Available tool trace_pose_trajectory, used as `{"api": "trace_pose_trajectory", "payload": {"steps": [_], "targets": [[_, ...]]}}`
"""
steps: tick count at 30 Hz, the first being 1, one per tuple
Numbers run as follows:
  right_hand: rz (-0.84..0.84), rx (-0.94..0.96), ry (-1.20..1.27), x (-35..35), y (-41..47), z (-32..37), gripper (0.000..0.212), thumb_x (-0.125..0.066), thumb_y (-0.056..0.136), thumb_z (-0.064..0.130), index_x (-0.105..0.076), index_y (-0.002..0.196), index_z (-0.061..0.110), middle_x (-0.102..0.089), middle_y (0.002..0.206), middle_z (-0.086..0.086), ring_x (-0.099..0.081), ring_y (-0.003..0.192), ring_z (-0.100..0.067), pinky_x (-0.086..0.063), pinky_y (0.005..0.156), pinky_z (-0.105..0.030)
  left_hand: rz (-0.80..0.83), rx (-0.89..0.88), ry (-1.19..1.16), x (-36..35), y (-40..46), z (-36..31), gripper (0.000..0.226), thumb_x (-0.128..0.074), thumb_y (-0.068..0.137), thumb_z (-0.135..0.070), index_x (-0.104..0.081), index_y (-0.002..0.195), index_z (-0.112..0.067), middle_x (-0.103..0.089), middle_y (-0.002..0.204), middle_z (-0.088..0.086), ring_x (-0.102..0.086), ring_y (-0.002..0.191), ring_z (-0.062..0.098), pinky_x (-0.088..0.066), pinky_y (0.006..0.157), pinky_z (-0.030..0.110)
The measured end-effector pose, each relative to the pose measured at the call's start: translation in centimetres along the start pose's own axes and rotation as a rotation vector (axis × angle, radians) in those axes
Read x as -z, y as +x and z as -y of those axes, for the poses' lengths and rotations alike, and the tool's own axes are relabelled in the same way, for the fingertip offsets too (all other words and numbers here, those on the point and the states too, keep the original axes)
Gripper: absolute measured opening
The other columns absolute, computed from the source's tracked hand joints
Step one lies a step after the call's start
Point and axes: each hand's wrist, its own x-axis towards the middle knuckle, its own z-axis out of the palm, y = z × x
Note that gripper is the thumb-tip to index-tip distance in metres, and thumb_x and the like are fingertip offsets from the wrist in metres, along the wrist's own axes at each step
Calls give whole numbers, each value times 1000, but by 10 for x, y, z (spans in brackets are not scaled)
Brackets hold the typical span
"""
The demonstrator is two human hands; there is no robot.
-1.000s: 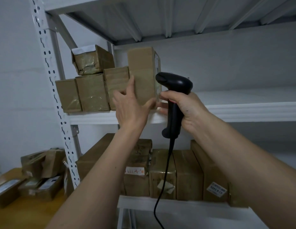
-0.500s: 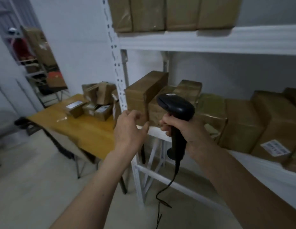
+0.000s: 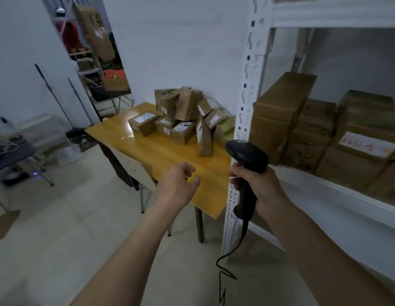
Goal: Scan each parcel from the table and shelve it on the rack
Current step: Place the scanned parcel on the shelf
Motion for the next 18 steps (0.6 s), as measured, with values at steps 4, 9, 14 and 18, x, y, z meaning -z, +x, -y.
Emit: {"api": "trace_pose_trajectory", "payload": {"steps": [4,9,14,18], "targets": [[-15,-10,-11,-45,26,-11,15,-70,82,0,-66,71,8,-67,69,-9,-61,61,-19,-51,60,-28,45,8,4,15,33,39,28,-66,90,-35,-63,116,-24,-60,102,-9,-59,95,12,-54,82,37],[-25,-45,-16,-82,51,-28,13,-69,82,0,-65,74,9,-67,70,-8,-62,63,-19,-50,62,-29,96,11,25,25,68,85,28,-65,91,-37,-63,115,-23,-62,104,-7,-58,94,12,-51,78,31],[-39,-85,-26,-108,79,-37,8,-71,81,2,-66,79,9,-68,72,-7,-64,66,-19,-51,66,-30,145,43,-4,23,98,114,31,-65,91,-38,-63,118,-23,-61,104,-7,-59,96,13,-50,79,30],[-56,-106,20,-130,107,-40,9,-70,81,2,-65,77,8,-67,70,-7,-63,62,-18,-50,60,-27,178,38,18,20,129,128,32,-65,91,-39,-62,119,-23,-62,105,-7,-59,98,13,-52,82,32]]}}
